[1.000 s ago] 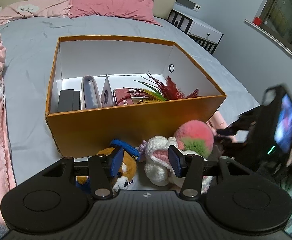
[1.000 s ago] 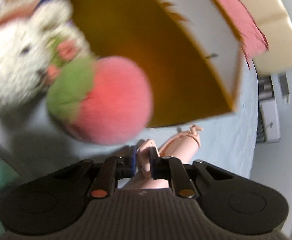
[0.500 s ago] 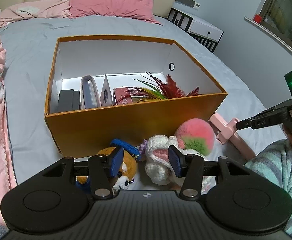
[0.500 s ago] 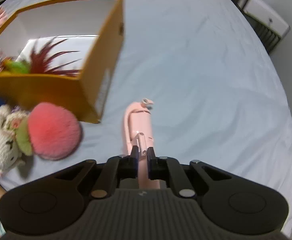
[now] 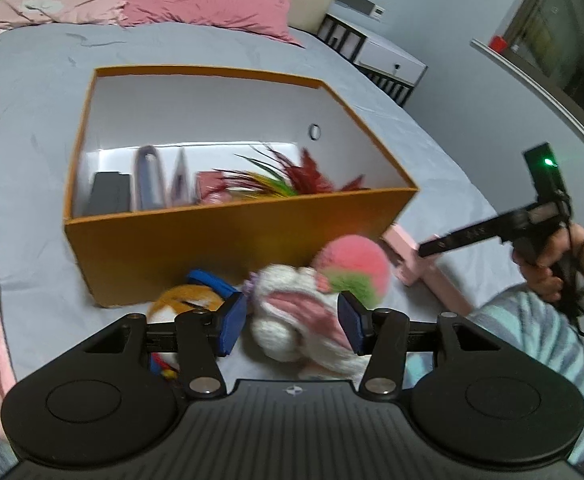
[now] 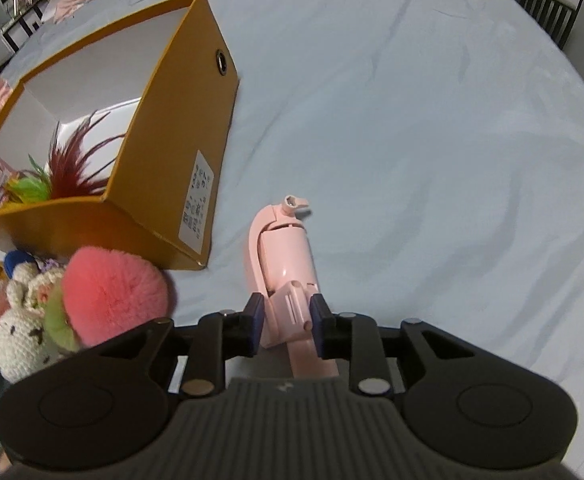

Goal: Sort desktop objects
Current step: 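Grasp the white knitted bunny with the left gripper while the right gripper holds the selfie stick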

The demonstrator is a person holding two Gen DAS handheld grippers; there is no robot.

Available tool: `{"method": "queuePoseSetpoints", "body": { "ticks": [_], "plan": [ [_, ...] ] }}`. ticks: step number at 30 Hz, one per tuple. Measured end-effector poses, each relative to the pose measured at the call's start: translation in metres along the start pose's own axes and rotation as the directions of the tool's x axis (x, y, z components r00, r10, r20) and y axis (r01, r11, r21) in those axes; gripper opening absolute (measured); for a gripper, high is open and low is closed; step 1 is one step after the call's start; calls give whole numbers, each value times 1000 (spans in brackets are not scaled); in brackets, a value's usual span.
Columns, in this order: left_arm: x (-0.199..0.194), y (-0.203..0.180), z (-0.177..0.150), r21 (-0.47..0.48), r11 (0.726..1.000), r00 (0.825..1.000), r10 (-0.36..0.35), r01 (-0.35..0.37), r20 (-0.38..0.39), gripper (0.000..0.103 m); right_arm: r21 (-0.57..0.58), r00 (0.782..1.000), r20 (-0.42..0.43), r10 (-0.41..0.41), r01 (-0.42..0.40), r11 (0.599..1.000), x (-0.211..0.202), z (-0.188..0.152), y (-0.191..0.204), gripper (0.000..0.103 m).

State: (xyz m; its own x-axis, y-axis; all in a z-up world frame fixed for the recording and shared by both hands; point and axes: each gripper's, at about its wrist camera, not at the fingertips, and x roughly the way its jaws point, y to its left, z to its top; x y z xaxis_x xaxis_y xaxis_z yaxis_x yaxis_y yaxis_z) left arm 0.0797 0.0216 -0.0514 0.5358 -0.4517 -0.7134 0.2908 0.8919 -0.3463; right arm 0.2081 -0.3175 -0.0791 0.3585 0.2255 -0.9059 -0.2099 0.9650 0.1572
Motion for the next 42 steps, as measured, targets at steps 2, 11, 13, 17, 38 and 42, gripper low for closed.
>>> {"method": "queuePoseSetpoints", "body": {
  "ticks": [2, 11, 13, 17, 38, 42],
  "plan": [
    [0, -10, -5, 4, 1000, 1000, -11, 11, -13, 62, 13, 999, 12, 45, -45, 999, -2, -2, -2, 16],
    [17, -19, -9, -293, 955, 998, 35, -50, -58, 68, -107, 998, 33, 56, -52, 993, -2, -13, 23, 6],
    [27, -16, -1, -364, 922, 989, 97, -132, -113, 70, -94, 998, 28, 65, -62, 994, -1, -11, 21, 6],
    [40, -2, 13, -490, 856, 981, 91, -164, -169, 70, -70, 996, 29, 86, -84, 994, 2, -11, 15, 7],
    [80, -8, -19, -576, 812, 963, -74, -92, -258, 45, -95, 996, 76, 55, -47, 994, -7, -19, 23, 6],
    [56, -4, -20, -551, 832, 974, -59, -73, -217, 43, -45, 990, 138, 31, -25, 999, -23, -23, 17, 6]
  ]
}}
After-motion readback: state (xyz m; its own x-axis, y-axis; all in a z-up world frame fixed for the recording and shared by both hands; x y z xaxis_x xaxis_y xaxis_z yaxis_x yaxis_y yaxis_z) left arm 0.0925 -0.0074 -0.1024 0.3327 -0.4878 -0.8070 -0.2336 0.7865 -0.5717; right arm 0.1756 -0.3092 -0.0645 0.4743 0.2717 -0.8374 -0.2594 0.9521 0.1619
